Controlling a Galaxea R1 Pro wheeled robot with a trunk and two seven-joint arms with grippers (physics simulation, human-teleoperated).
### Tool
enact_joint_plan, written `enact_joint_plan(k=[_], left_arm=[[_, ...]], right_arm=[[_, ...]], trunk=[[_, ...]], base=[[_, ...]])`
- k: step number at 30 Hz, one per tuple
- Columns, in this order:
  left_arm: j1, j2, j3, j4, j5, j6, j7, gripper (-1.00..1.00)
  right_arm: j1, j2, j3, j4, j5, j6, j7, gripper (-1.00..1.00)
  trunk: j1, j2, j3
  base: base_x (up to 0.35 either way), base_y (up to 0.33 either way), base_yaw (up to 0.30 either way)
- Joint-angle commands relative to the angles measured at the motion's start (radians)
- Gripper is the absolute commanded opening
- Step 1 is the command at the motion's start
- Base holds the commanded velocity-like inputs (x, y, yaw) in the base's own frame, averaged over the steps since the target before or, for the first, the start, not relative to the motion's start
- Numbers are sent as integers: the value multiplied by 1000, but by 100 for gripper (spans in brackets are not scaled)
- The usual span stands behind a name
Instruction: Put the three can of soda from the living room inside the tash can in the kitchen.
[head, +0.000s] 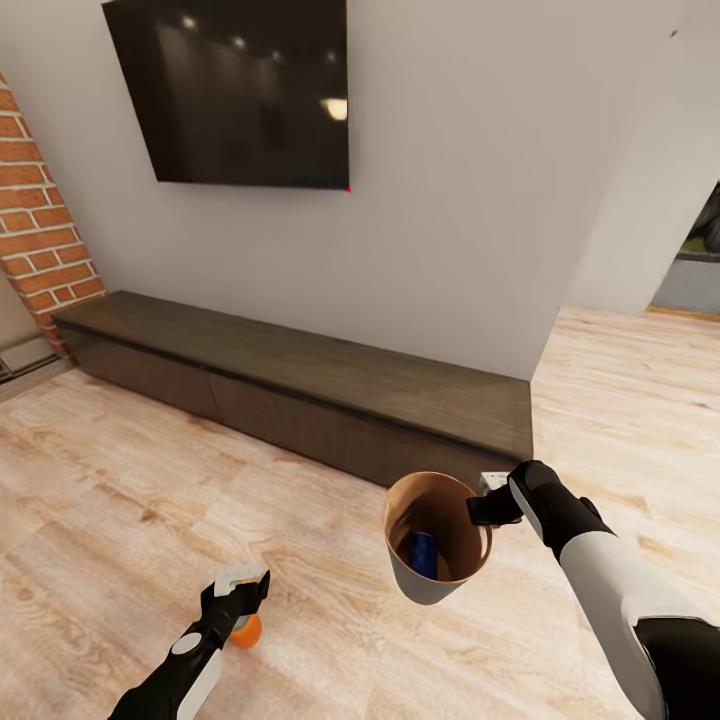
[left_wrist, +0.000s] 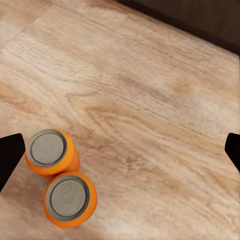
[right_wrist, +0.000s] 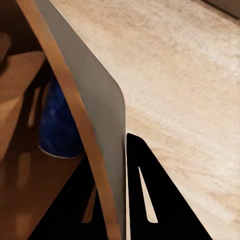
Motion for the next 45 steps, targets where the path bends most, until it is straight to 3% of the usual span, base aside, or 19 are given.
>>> enact_joint_plan(k=[1,8,25,45], left_arm=[[0,0,0,0,0,0,0,100],[0,0,8,0,2,0,1,100],[1,0,13,-1,6,-1,4,100],[1,0,3,-3,4,-6,4,100]], right_arm=[[-1,0,-2,0,-24,4,5,-100],[-1,0,-1,-1,-24,3,5,-100],[-1,1,1,0,-24,3,5,-100],[-1,3,1,1,-24,3,5,-100]], trunk=[[4,-7,-3],[31,-56,-25],[31,-56,-25],[31,-56,-25]], base=[[0,0,0],[0,0,0],[0,129,0],[82,10,0]])
